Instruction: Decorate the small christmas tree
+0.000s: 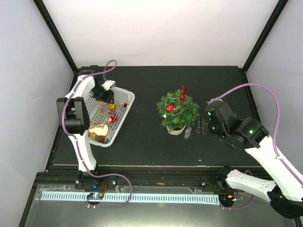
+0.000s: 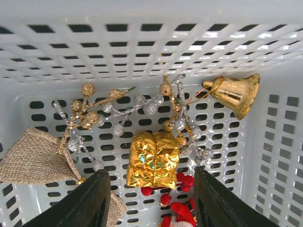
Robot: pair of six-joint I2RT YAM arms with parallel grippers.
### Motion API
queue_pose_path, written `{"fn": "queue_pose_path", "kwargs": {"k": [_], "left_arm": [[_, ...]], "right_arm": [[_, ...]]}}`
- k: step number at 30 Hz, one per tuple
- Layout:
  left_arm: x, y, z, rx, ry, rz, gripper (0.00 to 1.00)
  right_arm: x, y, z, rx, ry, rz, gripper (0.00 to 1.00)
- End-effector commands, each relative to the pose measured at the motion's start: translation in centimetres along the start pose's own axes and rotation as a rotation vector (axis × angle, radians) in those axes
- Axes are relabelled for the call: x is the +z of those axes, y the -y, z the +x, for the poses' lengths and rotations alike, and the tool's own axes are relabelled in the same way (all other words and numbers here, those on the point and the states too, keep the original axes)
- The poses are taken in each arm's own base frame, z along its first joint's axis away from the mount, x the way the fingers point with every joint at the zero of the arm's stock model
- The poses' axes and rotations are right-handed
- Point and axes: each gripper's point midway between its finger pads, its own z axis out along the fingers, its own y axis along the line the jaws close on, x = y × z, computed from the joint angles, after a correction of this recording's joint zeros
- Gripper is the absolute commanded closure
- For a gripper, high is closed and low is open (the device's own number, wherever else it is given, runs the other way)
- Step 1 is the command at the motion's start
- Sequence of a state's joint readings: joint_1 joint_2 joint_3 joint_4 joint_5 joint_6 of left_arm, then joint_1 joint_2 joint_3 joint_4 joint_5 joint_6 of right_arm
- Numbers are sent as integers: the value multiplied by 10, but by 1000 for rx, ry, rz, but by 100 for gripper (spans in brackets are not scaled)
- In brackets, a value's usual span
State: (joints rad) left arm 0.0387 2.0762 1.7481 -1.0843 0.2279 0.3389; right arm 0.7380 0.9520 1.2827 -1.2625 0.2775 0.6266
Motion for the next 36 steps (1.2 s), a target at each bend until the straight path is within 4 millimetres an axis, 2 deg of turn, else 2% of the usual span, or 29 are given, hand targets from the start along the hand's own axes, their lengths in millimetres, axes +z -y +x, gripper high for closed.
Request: {"fn": "queue_pose_path", "kwargs": {"k": [1,16,32,36], "left_arm": [[-3,1,-13,43,23,-21,50],[16,-9,-1,57,-33,-67,50],[35,-1,10,55,-69,-42,50],[39,0,12,52,-80,-34,53]], "right_arm": [[1,0,-2,-9,9,1,21],[4,1,-1,-7,7,5,21],[1,2,1,-5,7,4,21],[1,3,2,0,7,2,21]]}}
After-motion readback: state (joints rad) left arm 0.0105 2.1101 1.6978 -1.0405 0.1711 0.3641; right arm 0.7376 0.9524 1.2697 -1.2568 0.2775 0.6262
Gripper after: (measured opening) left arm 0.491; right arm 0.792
